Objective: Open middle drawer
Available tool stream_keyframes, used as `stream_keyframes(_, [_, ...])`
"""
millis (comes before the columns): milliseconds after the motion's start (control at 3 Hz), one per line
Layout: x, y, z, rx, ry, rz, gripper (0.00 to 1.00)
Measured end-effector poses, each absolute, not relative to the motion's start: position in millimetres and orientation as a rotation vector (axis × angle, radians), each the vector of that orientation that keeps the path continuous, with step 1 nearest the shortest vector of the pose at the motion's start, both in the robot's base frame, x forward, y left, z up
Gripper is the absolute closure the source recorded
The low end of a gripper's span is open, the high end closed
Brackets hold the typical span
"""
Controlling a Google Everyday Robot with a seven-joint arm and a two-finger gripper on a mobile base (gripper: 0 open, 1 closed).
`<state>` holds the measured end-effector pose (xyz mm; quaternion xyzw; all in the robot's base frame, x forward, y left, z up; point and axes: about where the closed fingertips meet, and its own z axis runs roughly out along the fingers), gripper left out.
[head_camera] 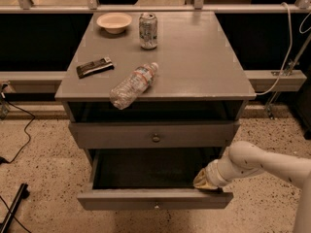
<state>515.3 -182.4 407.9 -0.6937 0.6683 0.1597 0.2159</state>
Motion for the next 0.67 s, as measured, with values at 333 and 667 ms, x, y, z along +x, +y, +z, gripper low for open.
stream_keyframes(333, [484, -189, 421, -1.911, 1.854, 0.493, 1.0])
stream_keyframes(667, [463, -188, 435, -1.854, 1.78, 0.604, 1.0])
